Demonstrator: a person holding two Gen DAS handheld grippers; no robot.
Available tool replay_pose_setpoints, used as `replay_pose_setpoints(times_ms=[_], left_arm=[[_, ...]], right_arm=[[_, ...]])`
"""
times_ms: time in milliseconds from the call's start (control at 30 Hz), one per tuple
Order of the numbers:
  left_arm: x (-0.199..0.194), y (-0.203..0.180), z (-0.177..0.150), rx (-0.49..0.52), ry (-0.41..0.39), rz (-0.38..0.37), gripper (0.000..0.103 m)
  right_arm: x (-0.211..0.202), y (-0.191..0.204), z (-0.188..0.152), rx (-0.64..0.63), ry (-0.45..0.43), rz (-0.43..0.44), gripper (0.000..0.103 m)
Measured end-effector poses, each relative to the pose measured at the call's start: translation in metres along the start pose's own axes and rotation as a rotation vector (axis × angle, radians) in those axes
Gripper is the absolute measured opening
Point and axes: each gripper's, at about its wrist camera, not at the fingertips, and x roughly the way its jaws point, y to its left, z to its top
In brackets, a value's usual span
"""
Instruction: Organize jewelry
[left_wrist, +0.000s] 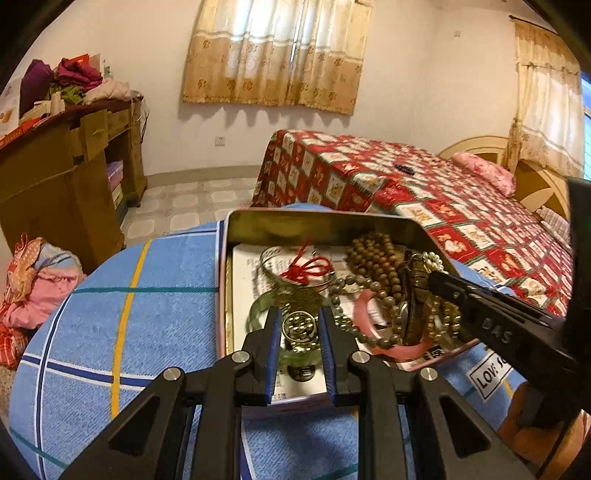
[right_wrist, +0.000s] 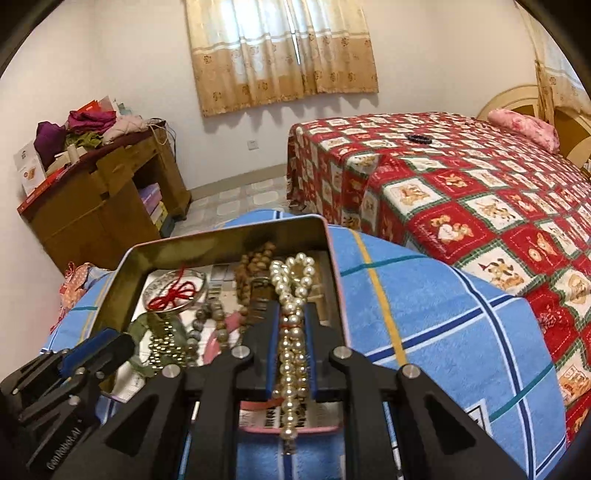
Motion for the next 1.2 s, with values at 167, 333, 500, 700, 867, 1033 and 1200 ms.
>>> replay_pose_setpoints(times_ms=[167,333,500,700,867,1033,1200], left_arm=[[0.005,-0.005,0.001,0.017,0.011,0.039,0.02],[0.006,-0.008,0.001,0.033,0.015,0.072,0.021],[0.008,-0.009,0.001,0.046,0.018,0.098,0.021],[0.006,-0.018,-0.001,0.077,0.009,0.105,0.048],[0.002,-0.017,-0.003,0.041,0.0,0.1,0.049],[-0.007,-0.023,-0.008,0.029,-0.011,0.135,0.053],[-0.027,-0.026,-0.014,0.014,-0.028,0.151,0.055]], right_arm=[[0.0,0.007,-0.003,-0.034,-0.004,0.004,0.016],[-0.005,0.007,-0.004,-0.011,-0.033,0.033,0.023],[-0.018,0.006,-0.002,0.007,-0.108,0.037,0.057],[-0.023,0.006,0.0,0.013,-0.157,0.004,0.078],[-0.025,-0.002,0.0,0.043,-0.173,-0.028,0.085],[-0.031,-0.011,-0.002,0.096,-0.142,-0.047,0.086],[-0.054,-0.018,-0.012,0.133,-0.14,-0.058,0.087]])
